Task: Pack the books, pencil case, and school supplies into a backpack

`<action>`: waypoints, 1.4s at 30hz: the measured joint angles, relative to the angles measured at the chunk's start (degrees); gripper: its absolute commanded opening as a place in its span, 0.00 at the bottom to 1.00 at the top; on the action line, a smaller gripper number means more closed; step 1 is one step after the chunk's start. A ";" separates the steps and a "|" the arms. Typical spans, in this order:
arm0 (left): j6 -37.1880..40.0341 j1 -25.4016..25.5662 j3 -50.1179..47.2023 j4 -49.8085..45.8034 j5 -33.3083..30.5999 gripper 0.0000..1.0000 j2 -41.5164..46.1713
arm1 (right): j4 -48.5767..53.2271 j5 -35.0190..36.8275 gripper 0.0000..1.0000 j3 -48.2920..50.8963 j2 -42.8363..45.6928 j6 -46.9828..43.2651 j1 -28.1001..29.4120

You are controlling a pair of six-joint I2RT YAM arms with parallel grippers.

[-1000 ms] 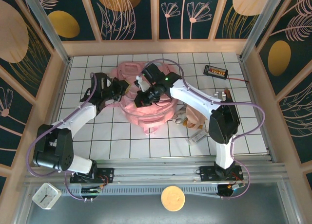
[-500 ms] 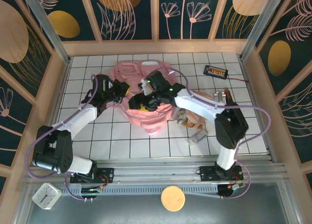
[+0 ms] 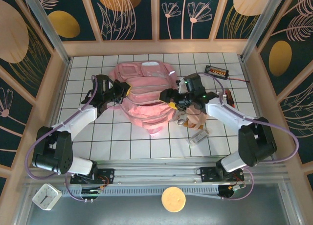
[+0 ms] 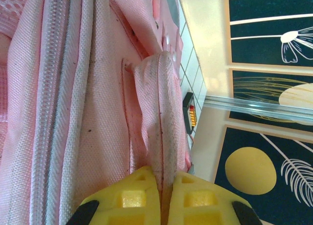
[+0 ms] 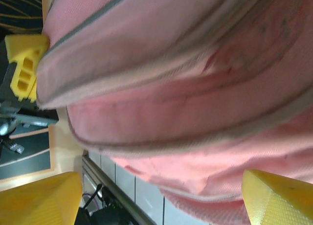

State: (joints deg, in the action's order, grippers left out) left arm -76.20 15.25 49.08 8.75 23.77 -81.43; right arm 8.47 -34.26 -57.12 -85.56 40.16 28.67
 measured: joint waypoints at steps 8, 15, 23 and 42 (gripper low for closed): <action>0.00 -0.02 -0.02 0.02 0.17 0.00 0.50 | -9.77 -0.04 0.73 -0.24 -5.27 4.94 -0.59; 0.66 -0.31 -0.07 -0.24 0.28 0.00 0.50 | -17.81 1.86 0.08 -1.53 -5.35 10.32 0.09; 17.33 -0.09 4.09 -15.37 0.35 0.47 4.02 | -17.29 4.44 0.00 -8.37 -6.56 11.85 1.99; 47.84 2.78 0.59 -31.21 4.70 0.37 12.72 | -4.31 8.28 0.00 -28.33 -16.74 9.66 7.10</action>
State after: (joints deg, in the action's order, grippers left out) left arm -28.36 18.02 49.67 -22.46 28.47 -68.71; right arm 4.16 -25.98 -85.45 -102.30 49.82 35.77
